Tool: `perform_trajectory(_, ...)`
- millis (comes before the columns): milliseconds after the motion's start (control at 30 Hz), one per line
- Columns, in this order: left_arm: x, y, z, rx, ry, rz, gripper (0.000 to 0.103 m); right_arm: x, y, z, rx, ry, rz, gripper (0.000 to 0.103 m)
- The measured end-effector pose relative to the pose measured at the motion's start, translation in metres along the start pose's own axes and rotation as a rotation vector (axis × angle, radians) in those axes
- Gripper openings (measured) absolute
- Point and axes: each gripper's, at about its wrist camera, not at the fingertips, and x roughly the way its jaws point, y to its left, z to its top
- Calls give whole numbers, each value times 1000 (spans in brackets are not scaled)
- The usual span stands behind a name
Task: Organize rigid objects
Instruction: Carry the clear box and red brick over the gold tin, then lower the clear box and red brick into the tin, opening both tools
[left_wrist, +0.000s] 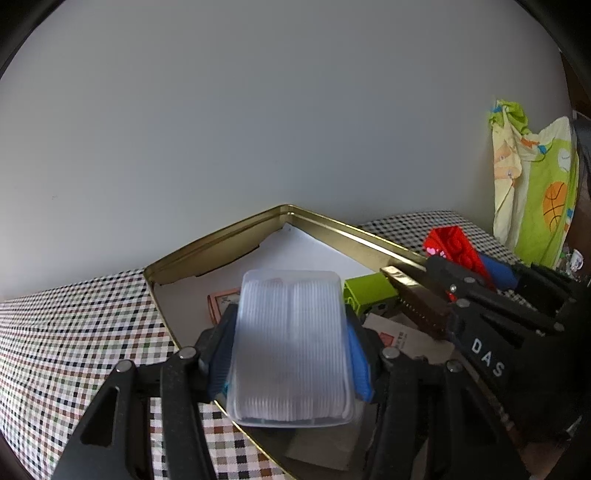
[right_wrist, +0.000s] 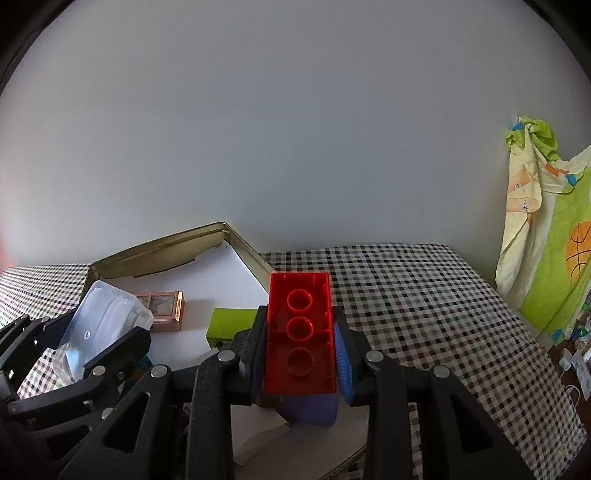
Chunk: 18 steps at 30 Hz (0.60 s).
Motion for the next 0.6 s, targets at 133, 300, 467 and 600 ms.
perform_trajectory(133,1,3,2,-10,1,12,53,2,1,0,-7,9,1,34)
perform_trajectory(300,5,4,4,-13,3,21,53,12,2,-3,-19,27,5,34)
perform_trajectory(467,8,4,4,-12,11,32,53,15,7,-4,-32,45,13,34)
perform_trajectory(600,14,7,4,-20,34,31,53,19,8,-5,-35,57,20,34)
